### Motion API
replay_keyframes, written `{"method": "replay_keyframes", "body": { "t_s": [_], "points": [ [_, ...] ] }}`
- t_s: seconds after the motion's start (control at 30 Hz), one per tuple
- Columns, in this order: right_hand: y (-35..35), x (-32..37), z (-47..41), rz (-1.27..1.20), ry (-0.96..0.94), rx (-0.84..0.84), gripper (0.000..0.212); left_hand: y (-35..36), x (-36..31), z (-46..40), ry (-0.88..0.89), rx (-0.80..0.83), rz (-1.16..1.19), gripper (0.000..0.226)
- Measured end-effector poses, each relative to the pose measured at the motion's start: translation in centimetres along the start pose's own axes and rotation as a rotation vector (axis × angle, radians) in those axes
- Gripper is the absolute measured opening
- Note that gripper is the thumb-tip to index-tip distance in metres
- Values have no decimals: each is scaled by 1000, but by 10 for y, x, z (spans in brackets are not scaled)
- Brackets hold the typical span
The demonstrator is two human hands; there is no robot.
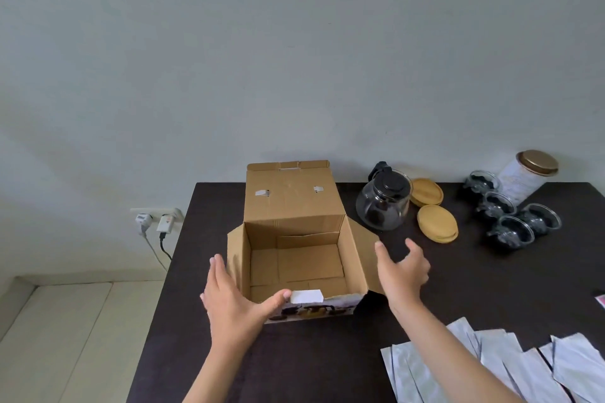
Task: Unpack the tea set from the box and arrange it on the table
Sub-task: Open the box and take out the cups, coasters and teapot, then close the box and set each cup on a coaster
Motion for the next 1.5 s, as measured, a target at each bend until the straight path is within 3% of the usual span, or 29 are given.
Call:
{"method": "replay_keyframes", "body": {
  "t_s": [0.1,0.2,0.27,0.33,0.4,0.53,0.63,0.77,0.9,1.1,1.27,1.4,1.5],
  "points": [
    [-5,-31,41,-131,363,-61,79,-1,0,15,-156,-108,154,154],
    [4,-41,65,-522,693,4,70,11,15,25,-394,-118,430,149],
    [11,-38,70,-840,782,93,54,18,20,28,-470,-81,518,133],
    [13,-31,70,-1031,778,134,45,17,18,28,-434,-50,490,106],
    [11,-24,70,-1098,726,161,44,12,15,24,-290,-41,462,98],
    [4,-15,71,-1044,548,176,49,-2,5,19,12,-6,304,113],
    [-5,-2,80,-784,188,182,53,-5,-8,16,216,12,116,97],
    [5,3,98,-337,-348,294,60,1,-14,12,303,87,-37,83],
    [22,-1,105,-116,-589,306,59,3,-10,10,336,87,-120,83],
    [41,-10,105,43,-701,247,52,7,-12,14,256,116,-243,96],
    [44,-7,103,122,-676,240,61,7,-9,13,272,140,-203,100],
    [40,1,96,166,-675,188,47,6,-8,13,305,155,-224,107],
    [40,16,81,195,-656,189,37,7,-6,12,330,157,-228,100]
  ]
}}
Point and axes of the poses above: each hand's wrist, its own z-axis away from the middle knuckle, its own y-axis out of the palm, x = y × z, the point moved 5 cm from there along -z, towards the middle knuckle, and after that the axes turned 1 degree about -y, right-handed, at the moved point
